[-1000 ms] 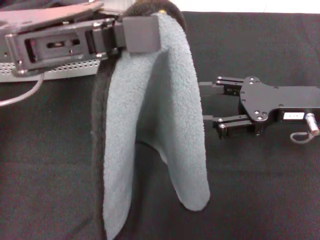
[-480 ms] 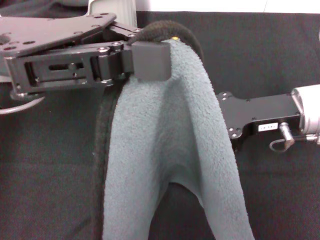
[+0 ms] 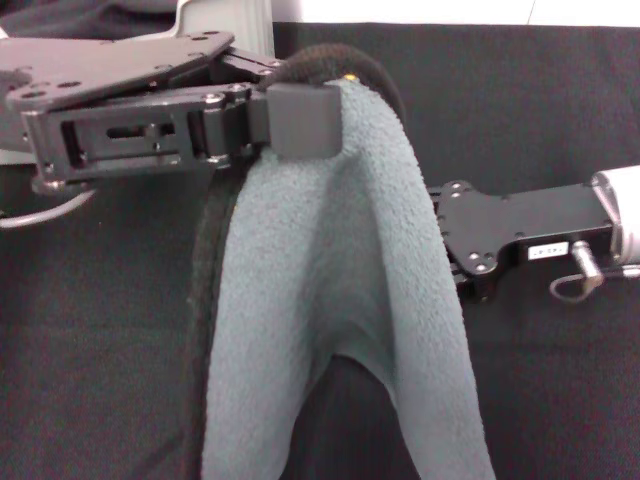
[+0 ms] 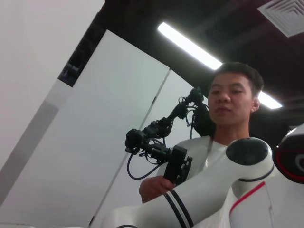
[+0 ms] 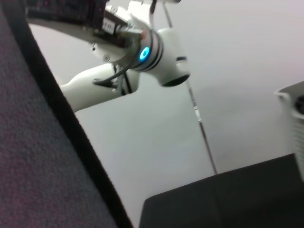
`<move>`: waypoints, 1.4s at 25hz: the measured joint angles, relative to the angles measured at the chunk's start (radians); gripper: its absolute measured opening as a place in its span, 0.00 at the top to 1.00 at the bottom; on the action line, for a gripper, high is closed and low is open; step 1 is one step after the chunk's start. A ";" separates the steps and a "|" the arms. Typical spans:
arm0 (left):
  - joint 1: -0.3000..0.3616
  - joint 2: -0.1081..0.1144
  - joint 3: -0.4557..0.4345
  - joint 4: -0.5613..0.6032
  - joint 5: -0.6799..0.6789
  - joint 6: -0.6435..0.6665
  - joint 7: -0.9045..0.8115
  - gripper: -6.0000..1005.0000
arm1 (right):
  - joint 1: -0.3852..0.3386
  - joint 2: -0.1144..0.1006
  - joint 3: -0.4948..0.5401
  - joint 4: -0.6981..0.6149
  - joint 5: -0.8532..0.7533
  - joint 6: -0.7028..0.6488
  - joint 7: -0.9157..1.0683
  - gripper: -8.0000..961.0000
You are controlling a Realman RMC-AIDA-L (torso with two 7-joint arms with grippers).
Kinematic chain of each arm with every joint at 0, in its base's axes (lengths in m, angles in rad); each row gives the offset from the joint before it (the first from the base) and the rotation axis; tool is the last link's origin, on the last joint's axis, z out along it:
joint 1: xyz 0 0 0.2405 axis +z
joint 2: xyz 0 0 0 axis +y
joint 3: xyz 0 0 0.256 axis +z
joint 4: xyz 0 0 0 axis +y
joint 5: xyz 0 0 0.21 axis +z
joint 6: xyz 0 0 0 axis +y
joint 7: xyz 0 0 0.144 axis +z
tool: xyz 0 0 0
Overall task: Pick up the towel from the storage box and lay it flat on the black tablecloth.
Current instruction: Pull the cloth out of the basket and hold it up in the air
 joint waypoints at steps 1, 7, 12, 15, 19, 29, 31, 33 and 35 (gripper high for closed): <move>-0.003 0.001 -0.001 -0.009 0.001 0.000 0.000 0.98 | -0.005 -0.004 0.008 0.000 0.000 0.002 0.000 0.09; -0.024 0.007 -0.004 -0.057 0.003 0.000 0.012 0.98 | -0.033 -0.031 0.049 -0.002 0.000 0.036 0.000 0.09; -0.031 0.009 -0.007 -0.060 0.000 0.000 0.014 0.98 | -0.034 -0.036 0.050 -0.003 -0.006 0.057 0.001 0.09; -0.037 0.009 -0.014 -0.060 0.000 0.000 0.015 0.98 | -0.034 -0.035 0.044 -0.003 -0.011 0.058 0.001 0.09; -0.046 0.010 -0.017 -0.061 0.002 0.000 0.026 0.98 | -0.019 -0.026 0.043 0.000 -0.028 0.053 0.001 0.09; -0.060 0.009 -0.008 -0.061 0.003 0.000 0.042 0.98 | 0.013 0.002 0.026 0.008 -0.065 0.043 0.001 0.09; -0.063 0.010 -0.009 -0.062 0.003 0.000 0.042 0.98 | 0.016 0.002 0.019 0.008 -0.065 0.047 0.008 0.09; -0.066 0.010 -0.009 -0.063 0.003 0.000 0.042 0.98 | 0.017 0.002 0.015 0.004 -0.065 0.053 0.020 0.09; -0.067 0.010 -0.009 -0.064 0.003 0.000 0.042 0.98 | 0.017 0.002 0.010 0.001 -0.065 0.056 0.027 0.09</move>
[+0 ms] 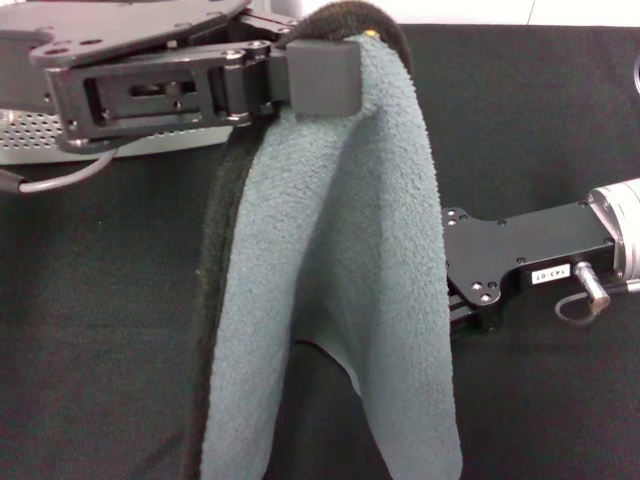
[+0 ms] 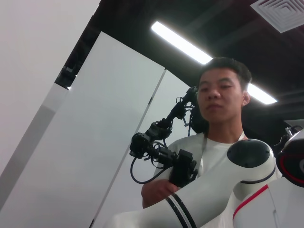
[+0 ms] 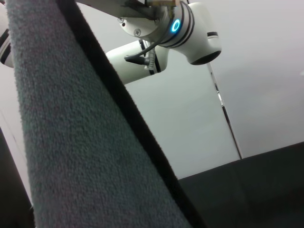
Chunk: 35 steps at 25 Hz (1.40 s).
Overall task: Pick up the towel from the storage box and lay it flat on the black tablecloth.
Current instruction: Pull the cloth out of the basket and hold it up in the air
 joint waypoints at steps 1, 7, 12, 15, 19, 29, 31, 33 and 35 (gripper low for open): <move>-0.001 0.000 0.000 0.000 0.000 0.000 0.000 0.98 | 0.000 0.000 -0.002 0.000 0.000 0.001 0.003 0.09; -0.002 0.000 0.001 -0.001 0.001 0.000 0.000 0.98 | 0.026 0.003 -0.049 0.005 0.002 0.002 0.012 0.09; -0.004 -0.003 0.001 -0.002 0.002 0.008 0.000 0.98 | 0.042 0.007 -0.082 0.009 0.006 -0.004 0.012 0.09; -0.008 -0.005 0.001 -0.002 0.002 0.012 0.000 0.98 | 0.043 0.007 -0.084 0.009 0.005 -0.006 0.012 0.09; -0.011 -0.005 0.001 -0.002 0.002 0.012 0.000 0.98 | 0.044 0.008 -0.086 0.007 0.002 -0.008 0.010 0.13; -0.025 -0.007 0.001 -0.002 0.001 0.012 0.000 0.98 | 0.065 0.006 -0.112 0.006 -0.002 -0.064 0.008 0.32; -0.028 -0.008 0.001 -0.002 0.001 0.012 0.000 0.98 | 0.066 0.006 -0.111 0.007 -0.007 -0.075 0.008 0.40; -0.029 -0.008 0.001 -0.002 0.001 0.012 0.000 0.98 | 0.067 0.006 -0.110 0.004 -0.011 -0.089 0.008 0.46; -0.030 -0.008 0.001 -0.002 0.001 0.012 0.000 0.98 | 0.068 0.006 -0.109 0.000 -0.011 -0.106 0.008 0.50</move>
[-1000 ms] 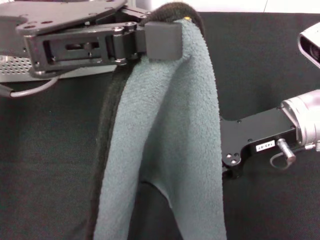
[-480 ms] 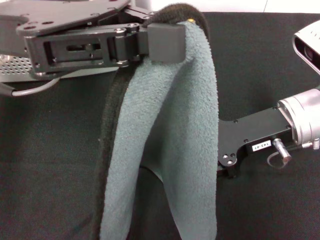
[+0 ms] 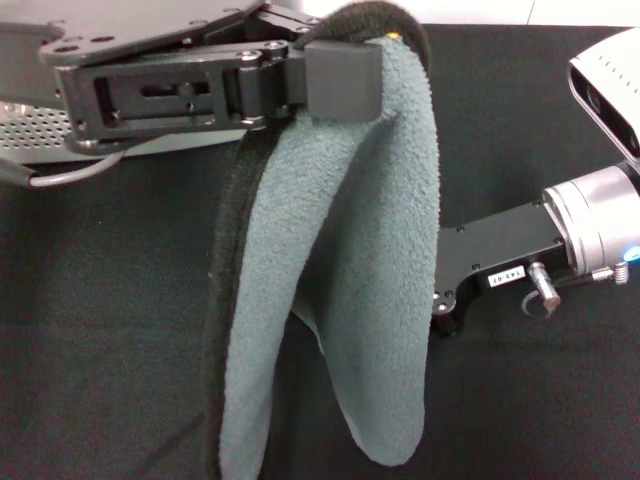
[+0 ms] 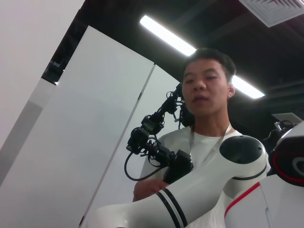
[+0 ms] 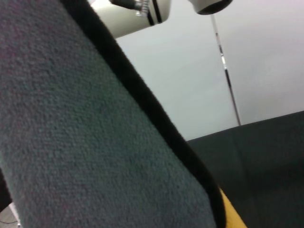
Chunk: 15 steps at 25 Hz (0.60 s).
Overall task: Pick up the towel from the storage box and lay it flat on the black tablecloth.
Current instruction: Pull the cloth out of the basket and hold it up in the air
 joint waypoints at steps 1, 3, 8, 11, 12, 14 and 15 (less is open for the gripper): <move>0.000 0.000 0.000 0.000 0.000 0.000 0.000 0.98 | 0.002 0.000 0.002 0.000 0.000 -0.006 0.000 0.52; 0.000 0.001 -0.001 0.000 0.000 0.000 0.000 0.98 | 0.005 -0.002 0.005 0.000 0.000 -0.014 0.000 0.55; 0.006 0.003 -0.015 -0.004 0.000 0.000 0.000 0.98 | 0.001 -0.005 0.007 -0.001 -0.002 -0.054 -0.003 0.57; 0.005 0.005 -0.022 -0.023 -0.002 0.000 0.004 0.98 | -0.013 -0.010 0.008 0.002 -0.012 -0.100 -0.002 0.58; 0.003 0.006 -0.022 -0.030 -0.004 0.000 0.007 0.98 | -0.017 -0.011 0.008 0.002 -0.015 -0.111 -0.001 0.58; 0.001 0.008 -0.023 -0.040 -0.009 0.000 0.016 0.98 | -0.022 -0.010 0.008 0.001 -0.026 -0.128 -0.001 0.58; 0.000 0.009 -0.024 -0.044 -0.010 0.000 0.020 0.98 | -0.022 -0.009 0.007 0.000 -0.030 -0.130 -0.001 0.58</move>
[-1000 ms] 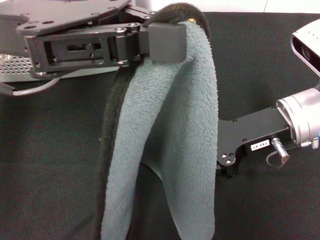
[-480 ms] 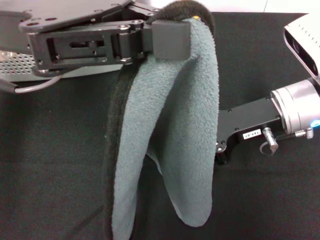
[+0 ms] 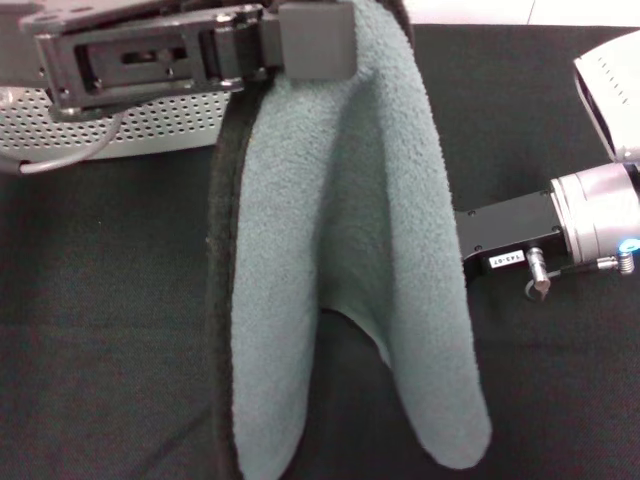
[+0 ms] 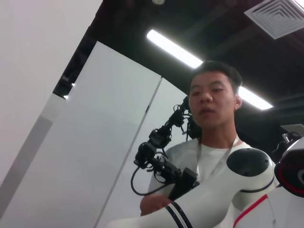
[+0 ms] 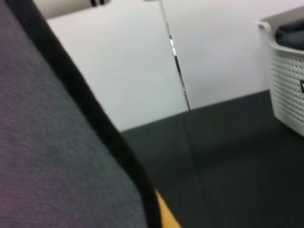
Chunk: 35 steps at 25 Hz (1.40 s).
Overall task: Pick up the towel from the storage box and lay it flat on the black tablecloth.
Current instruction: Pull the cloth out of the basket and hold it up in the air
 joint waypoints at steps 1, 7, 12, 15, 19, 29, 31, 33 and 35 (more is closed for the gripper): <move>0.000 0.000 -0.002 -0.002 -0.001 0.000 0.003 0.98 | 0.001 0.004 -0.002 -0.001 -0.007 -0.002 0.000 0.58; 0.005 -0.001 -0.030 -0.007 -0.002 -0.001 0.006 0.98 | 0.005 0.010 -0.001 -0.012 0.001 0.038 -0.015 0.58; 0.009 -0.001 -0.039 -0.023 -0.001 -0.001 0.008 0.98 | -0.038 0.006 0.006 -0.057 0.062 0.107 -0.067 0.58; 0.008 -0.002 -0.039 -0.044 0.002 -0.001 0.010 0.98 | -0.053 0.005 0.032 -0.066 0.079 0.133 -0.088 0.58; 0.006 -0.002 -0.039 -0.060 0.004 -0.001 0.015 0.98 | -0.066 0.005 0.069 -0.061 0.081 0.152 -0.108 0.58; 0.014 -0.007 -0.039 -0.060 0.005 -0.001 0.015 0.98 | -0.082 0.004 0.080 -0.058 0.088 0.191 -0.116 0.57; 0.015 -0.008 -0.039 -0.060 0.005 -0.001 0.015 0.98 | -0.082 0.004 0.080 -0.058 0.089 0.204 -0.117 0.57; 0.017 -0.009 -0.039 -0.060 0.006 -0.001 0.015 0.98 | -0.082 0.005 0.080 -0.058 0.091 0.223 -0.118 0.57; 0.018 -0.010 -0.038 -0.060 0.006 -0.001 0.016 0.98 | -0.082 0.007 0.080 -0.057 0.094 0.238 -0.120 0.57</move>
